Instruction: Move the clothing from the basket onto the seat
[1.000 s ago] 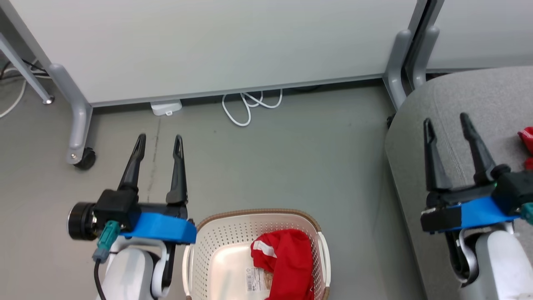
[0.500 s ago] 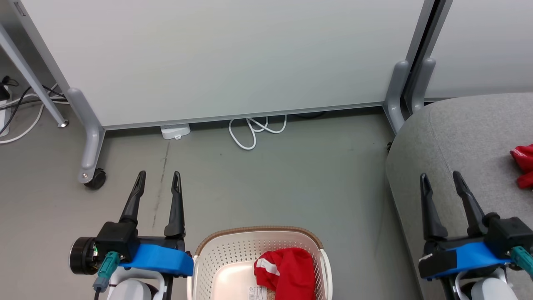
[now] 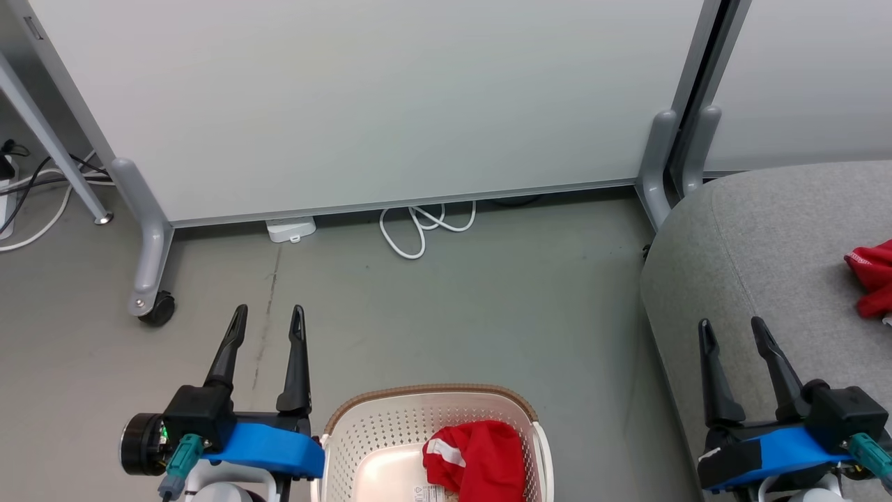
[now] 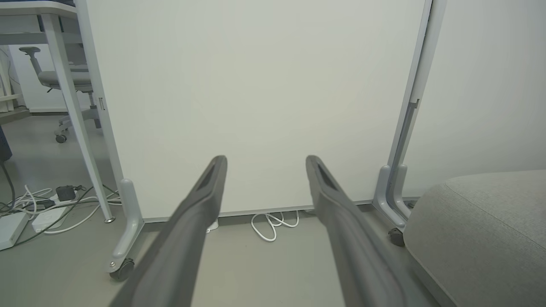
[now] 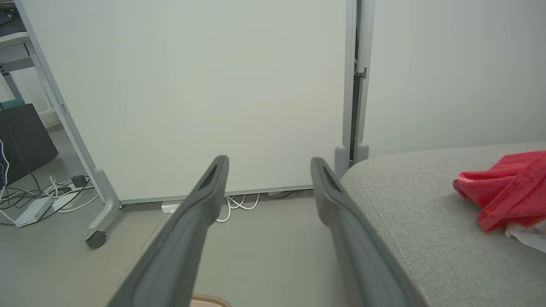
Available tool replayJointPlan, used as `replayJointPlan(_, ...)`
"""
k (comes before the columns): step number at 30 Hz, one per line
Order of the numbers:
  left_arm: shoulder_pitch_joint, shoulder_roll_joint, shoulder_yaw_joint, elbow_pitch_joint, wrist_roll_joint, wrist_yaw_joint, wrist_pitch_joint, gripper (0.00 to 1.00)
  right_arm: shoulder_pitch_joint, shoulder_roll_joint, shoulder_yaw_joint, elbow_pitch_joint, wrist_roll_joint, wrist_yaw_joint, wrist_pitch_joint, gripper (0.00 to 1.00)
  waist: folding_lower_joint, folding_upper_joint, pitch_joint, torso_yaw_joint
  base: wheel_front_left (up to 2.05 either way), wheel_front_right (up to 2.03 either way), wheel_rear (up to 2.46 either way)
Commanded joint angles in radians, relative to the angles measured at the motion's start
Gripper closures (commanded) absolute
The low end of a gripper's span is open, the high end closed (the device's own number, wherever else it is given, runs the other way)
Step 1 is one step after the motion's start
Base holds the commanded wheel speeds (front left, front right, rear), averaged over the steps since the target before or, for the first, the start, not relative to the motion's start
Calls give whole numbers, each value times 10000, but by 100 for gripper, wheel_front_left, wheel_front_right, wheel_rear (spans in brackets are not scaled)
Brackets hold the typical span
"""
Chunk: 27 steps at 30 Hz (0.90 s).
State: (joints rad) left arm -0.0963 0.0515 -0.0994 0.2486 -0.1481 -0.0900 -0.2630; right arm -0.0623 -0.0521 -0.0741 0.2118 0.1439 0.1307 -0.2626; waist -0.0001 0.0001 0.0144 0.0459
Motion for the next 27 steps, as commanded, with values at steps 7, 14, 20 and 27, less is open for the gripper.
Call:
replayJointPlan(7, 74, -14, -97, 60, -55, 14, -28, 0, 117, 24, 53, 98, 138, 1, -35, 0, 1, -1, 31, -37, 0, 0, 0)
replayJointPlan(14, 44, -15, -238, 124, -57, 9, -27, 0, 46, 24, 149, 146, 183, 1, -35, 0, 1, -1, 80, -100, 0, 0, 0)
replayJointPlan(20, -323, -15, -710, 431, -42, -152, -27, 0, -178, 24, 238, 150, 242, 1, -35, 0, 1, -1, 285, -188, 0, 0, 0)
replayJointPlan(27, -1031, -11, -1608, 1306, -152, -327, -27, 0, -563, 22, 312, 16, 125, 1, -35, 0, 1, -1, 893, -462, 0, 0, 0)
